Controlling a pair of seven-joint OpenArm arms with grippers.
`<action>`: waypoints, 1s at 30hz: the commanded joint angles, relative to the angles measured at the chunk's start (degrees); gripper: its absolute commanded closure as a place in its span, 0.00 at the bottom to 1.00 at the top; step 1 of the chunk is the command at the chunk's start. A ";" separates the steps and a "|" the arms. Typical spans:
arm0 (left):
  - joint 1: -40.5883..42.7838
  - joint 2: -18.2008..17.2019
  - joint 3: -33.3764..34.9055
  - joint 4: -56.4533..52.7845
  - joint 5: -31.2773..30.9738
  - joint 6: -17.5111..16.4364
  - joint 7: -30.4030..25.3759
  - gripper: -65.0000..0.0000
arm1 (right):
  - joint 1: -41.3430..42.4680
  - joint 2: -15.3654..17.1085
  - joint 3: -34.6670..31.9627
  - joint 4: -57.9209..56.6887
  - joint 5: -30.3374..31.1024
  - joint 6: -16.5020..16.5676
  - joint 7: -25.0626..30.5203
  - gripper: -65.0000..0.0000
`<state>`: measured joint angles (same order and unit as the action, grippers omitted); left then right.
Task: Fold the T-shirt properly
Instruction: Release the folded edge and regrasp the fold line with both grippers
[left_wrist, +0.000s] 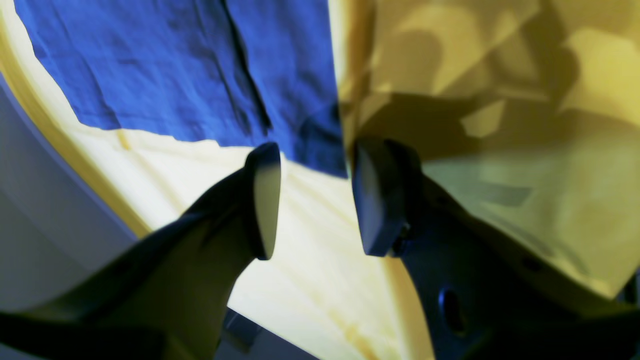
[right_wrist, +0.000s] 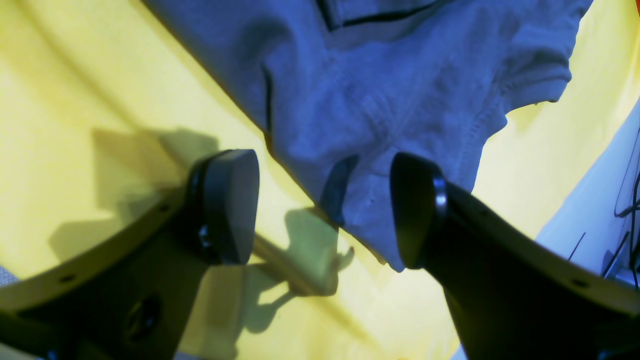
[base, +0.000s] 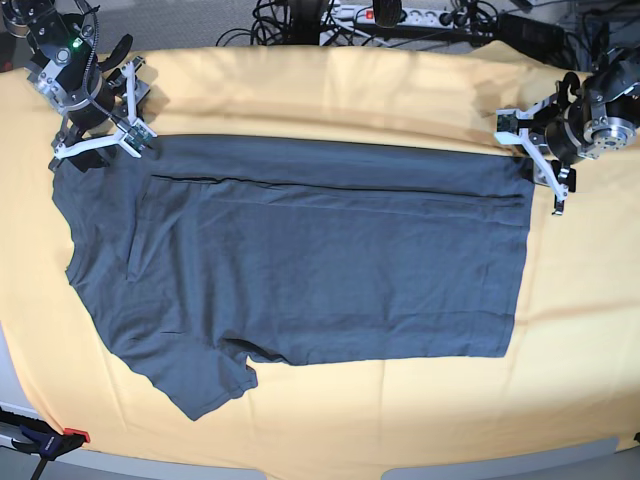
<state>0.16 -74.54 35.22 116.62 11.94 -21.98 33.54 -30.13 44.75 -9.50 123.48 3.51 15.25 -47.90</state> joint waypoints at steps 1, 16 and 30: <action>-1.14 -1.99 -1.18 0.48 1.20 2.58 1.33 0.61 | 0.15 0.98 0.55 0.92 -0.50 -0.46 0.26 0.36; -4.46 -3.10 -1.16 0.48 -12.46 -16.41 1.42 0.61 | 0.15 0.96 0.55 0.92 -0.50 -0.46 0.26 0.36; -4.46 0.31 -1.16 -4.94 -6.25 -12.07 -5.73 0.51 | 0.15 0.96 0.55 0.92 -0.50 -1.75 0.31 0.36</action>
<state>-3.66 -72.90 34.81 111.31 5.39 -34.26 28.05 -30.13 44.75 -9.50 123.48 3.51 13.96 -47.88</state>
